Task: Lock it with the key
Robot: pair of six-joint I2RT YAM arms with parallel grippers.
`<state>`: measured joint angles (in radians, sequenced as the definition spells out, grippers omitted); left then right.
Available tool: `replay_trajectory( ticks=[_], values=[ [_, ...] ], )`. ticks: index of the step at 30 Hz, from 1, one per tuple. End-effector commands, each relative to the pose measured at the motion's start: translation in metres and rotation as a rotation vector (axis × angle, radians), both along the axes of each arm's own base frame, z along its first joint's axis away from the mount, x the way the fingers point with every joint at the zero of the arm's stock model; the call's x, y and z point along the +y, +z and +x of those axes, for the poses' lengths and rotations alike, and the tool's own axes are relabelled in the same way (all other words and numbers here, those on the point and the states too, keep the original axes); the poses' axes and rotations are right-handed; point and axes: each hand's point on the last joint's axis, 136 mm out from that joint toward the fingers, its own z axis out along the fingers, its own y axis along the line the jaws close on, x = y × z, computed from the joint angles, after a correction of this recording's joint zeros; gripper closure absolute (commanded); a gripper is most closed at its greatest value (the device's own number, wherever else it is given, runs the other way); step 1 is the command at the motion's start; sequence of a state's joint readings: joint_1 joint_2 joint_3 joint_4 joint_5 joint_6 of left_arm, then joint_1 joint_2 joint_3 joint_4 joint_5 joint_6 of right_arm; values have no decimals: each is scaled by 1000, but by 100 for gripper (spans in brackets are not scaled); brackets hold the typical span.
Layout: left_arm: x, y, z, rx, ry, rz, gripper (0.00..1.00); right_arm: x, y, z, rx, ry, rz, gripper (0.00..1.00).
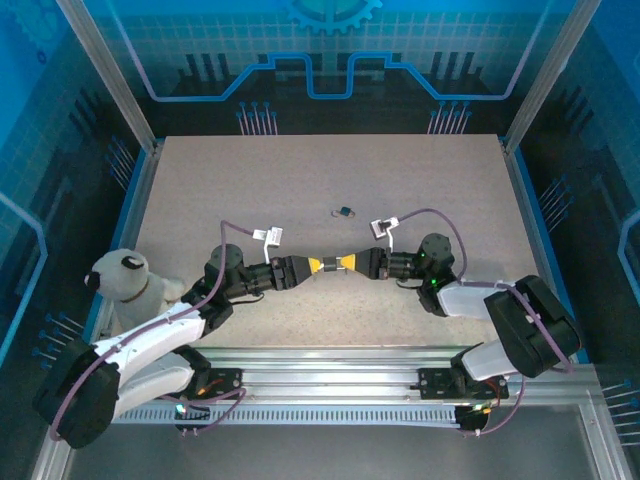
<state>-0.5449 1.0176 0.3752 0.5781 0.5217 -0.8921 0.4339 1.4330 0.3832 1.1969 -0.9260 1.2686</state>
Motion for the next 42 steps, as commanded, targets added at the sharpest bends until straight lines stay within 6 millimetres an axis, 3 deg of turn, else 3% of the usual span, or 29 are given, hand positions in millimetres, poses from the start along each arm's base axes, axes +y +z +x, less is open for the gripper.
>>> replay_trajectory(
  ticks=[1,22,31,42],
  values=[
    [-5,24,-1,-65,-38,-39,26,6,17,-2,-69,38,34,100],
    [-19,24,-10,-74,-111,-37,54,11,14,-4,-55,63,33,100],
    [-11,19,-8,-106,-66,50,50,12,16,-6,-60,77,37,100],
    [-14,24,-12,-115,-86,28,58,15,17,-9,-66,95,42,100]
  ],
)
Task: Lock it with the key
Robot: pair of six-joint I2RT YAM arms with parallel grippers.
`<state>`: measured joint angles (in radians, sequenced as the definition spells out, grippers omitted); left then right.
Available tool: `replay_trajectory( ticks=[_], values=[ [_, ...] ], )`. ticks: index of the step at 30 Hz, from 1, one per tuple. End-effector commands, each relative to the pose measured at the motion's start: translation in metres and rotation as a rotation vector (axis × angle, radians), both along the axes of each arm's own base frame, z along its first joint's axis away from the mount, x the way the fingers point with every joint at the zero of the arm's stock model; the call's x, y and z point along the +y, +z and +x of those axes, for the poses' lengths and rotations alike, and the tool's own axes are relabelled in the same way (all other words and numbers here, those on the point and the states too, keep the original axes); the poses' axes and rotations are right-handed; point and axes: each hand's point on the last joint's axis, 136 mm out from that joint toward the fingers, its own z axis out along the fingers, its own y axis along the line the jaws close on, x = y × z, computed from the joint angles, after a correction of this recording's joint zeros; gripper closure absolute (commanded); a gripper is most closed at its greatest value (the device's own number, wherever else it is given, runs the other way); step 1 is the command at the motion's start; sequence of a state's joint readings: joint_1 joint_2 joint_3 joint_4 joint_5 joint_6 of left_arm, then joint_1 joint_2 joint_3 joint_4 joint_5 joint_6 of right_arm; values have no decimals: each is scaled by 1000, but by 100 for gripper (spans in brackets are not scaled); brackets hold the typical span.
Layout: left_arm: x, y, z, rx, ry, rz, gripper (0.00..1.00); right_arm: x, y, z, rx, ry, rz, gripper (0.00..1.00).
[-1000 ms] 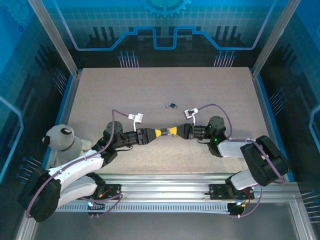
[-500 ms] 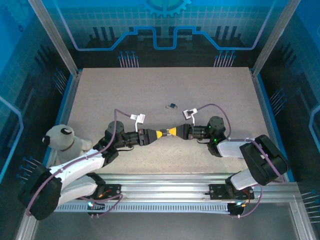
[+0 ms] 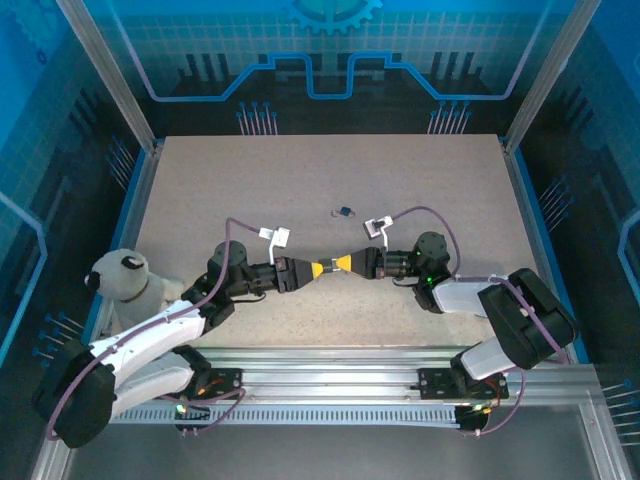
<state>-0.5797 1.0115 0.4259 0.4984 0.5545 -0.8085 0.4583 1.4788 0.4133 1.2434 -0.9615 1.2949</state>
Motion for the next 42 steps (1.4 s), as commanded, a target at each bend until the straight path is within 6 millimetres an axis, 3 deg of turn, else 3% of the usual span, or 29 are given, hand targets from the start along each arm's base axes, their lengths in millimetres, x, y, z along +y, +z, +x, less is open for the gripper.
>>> replay_trajectory(
  ticks=[1,11,19,30,42],
  values=[
    [-2,16,-1,-60,-9,-11,58,5,16,-5,-69,36,38,100],
    [11,14,3,-115,61,87,37,4,21,-8,-82,52,53,100],
    [13,16,8,-139,89,96,35,6,20,-9,-83,58,50,100],
    [4,19,-3,-115,31,35,56,6,18,-8,-78,57,47,100],
    [6,11,-9,-86,28,20,66,6,19,-6,-76,50,49,100]
  ],
)
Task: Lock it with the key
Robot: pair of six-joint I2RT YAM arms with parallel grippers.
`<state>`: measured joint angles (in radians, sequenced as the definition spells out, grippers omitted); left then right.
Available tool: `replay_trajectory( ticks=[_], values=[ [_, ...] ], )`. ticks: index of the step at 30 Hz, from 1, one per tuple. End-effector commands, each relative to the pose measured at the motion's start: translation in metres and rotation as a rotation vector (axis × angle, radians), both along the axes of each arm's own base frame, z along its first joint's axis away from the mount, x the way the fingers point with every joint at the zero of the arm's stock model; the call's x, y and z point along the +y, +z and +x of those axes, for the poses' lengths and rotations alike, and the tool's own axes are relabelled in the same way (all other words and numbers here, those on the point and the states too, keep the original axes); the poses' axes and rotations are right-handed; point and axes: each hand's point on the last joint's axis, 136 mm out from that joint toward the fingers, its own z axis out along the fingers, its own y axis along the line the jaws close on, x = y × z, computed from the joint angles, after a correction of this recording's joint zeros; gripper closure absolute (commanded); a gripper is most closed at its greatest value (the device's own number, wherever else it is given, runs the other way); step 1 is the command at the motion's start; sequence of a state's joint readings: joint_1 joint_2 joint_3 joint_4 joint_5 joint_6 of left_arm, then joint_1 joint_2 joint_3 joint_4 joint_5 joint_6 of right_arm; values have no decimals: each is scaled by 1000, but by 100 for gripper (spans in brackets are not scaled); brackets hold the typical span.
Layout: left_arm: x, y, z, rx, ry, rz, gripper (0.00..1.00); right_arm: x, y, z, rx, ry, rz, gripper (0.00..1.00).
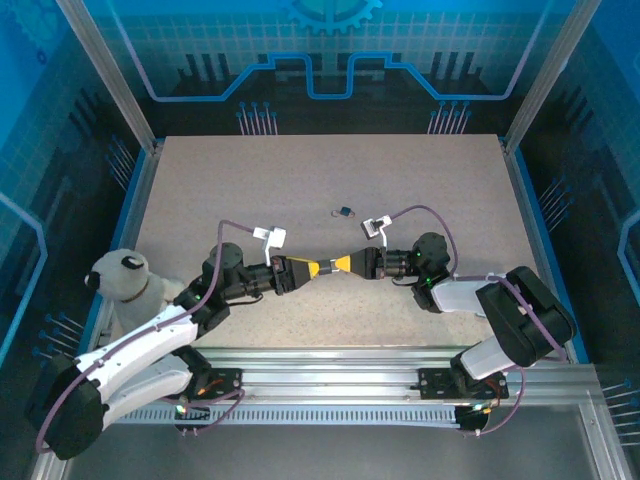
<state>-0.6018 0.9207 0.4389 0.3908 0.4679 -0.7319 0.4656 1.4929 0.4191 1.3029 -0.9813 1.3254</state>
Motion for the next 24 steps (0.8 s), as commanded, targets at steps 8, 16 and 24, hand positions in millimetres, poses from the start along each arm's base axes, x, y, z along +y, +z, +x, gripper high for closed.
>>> replay_trajectory(
  ticks=[8,16,24],
  values=[
    [-1,-4,-6,1,-21,-9,66,3,14,-2,-63,19,36,100],
    [-1,-3,-4,-8,-17,6,73,3,15,-2,-64,22,46,100],
    [-2,-5,-4,3,-18,-1,75,2,16,-1,-66,13,47,100]
  ],
)
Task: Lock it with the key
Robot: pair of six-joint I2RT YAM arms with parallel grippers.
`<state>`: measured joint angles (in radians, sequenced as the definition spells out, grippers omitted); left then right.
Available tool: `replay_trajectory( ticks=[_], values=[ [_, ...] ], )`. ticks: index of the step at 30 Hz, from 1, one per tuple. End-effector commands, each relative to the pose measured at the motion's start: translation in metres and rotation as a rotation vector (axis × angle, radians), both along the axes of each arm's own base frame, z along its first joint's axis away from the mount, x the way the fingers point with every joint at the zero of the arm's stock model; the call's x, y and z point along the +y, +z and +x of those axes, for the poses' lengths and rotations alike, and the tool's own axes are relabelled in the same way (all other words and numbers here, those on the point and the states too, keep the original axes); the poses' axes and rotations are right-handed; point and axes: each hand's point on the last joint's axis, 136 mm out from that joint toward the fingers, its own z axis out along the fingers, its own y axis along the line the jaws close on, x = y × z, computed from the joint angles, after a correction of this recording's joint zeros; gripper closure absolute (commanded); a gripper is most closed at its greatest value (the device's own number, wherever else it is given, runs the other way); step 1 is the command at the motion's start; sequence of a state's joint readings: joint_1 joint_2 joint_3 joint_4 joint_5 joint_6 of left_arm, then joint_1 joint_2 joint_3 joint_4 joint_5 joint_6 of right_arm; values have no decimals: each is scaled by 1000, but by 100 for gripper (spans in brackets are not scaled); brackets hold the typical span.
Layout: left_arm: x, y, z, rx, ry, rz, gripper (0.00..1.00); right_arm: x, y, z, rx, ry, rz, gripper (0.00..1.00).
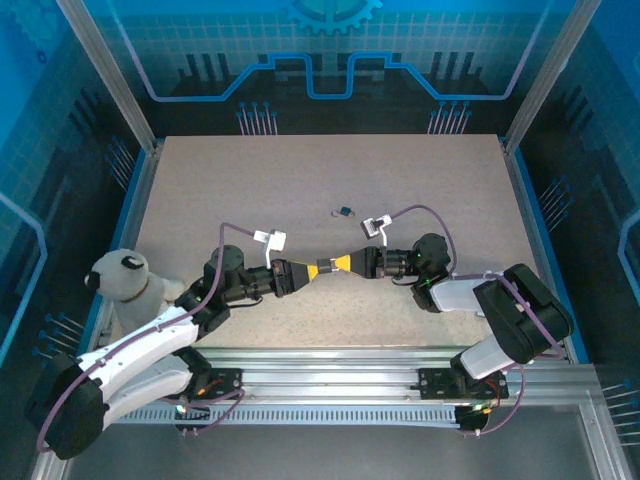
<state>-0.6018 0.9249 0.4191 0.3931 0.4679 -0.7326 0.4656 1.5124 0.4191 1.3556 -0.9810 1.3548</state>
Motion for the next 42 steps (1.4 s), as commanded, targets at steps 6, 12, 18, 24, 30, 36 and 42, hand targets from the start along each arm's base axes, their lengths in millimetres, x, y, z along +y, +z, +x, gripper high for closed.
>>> replay_trajectory(
  ticks=[6,12,18,24,30,36,42],
  values=[
    [0,2,-1,-13,-3,1,77,1,14,-3,-66,15,34,100],
    [7,9,0,-38,31,9,62,1,15,-3,-70,15,34,100],
    [7,7,3,-36,39,35,61,2,15,-5,-74,21,35,100],
    [13,10,11,-48,81,76,61,2,15,-5,-76,25,34,100],
    [15,20,12,-58,97,48,57,2,16,-5,-78,22,34,100],
    [7,23,6,-21,43,-18,57,2,15,-6,-78,23,32,100],
    [9,18,0,-6,31,-5,62,3,15,-5,-78,21,30,100]
  ],
)
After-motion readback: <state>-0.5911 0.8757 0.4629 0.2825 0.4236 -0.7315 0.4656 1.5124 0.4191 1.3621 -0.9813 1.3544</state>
